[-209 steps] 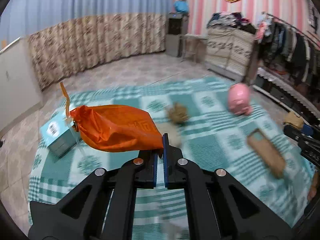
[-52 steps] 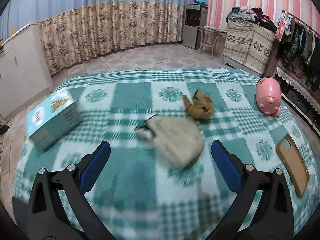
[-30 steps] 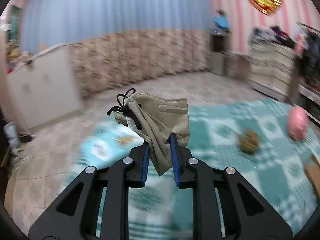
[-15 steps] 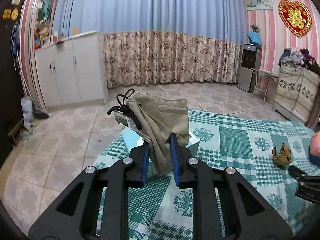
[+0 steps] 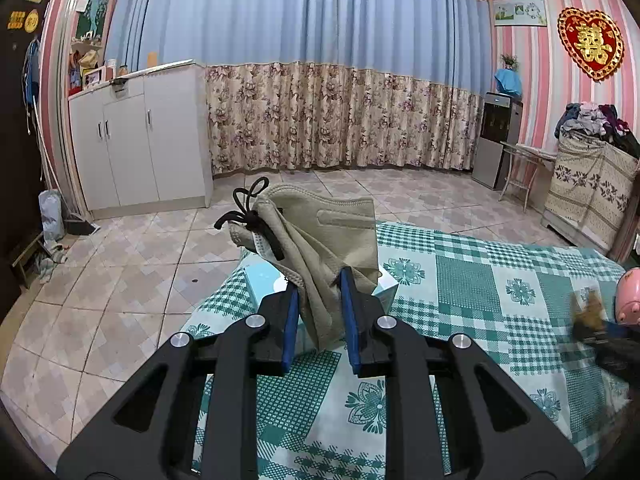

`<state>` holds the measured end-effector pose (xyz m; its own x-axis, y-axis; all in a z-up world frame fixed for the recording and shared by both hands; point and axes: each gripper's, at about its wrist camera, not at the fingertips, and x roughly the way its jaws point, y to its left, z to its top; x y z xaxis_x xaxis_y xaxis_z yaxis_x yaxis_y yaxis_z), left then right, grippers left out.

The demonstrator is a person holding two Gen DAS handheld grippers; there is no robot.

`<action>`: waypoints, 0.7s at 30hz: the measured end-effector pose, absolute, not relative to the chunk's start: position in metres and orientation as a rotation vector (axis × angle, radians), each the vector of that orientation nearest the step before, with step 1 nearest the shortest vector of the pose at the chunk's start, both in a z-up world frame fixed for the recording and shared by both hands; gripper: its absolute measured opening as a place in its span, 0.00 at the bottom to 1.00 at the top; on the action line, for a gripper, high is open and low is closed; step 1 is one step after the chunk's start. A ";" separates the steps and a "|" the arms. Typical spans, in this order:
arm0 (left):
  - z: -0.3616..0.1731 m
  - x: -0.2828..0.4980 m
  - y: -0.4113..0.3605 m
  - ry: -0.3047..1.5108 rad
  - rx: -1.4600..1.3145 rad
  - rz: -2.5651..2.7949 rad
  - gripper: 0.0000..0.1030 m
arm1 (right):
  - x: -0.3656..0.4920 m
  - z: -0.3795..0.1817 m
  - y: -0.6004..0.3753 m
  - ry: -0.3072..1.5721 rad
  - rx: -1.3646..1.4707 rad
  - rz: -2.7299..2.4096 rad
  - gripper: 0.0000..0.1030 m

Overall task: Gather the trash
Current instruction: 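Grasp the beige cloth with the left tool while the right tool grasps brown crumpled paper, then carry cloth and paper over the blue basket and open both tools to release them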

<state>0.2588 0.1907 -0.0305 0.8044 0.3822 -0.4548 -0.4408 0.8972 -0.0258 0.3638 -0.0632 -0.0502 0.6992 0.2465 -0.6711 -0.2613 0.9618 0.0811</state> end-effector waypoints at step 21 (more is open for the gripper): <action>0.031 0.206 0.050 0.442 -0.015 0.132 0.18 | 0.134 0.056 -0.311 0.559 0.125 -0.125 0.45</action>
<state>0.2061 0.0497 0.0308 0.8953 0.1238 -0.4278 -0.1303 0.9914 0.0141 0.1339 -0.3106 0.0558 0.8403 -0.0845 -0.5354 0.1523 0.9848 0.0835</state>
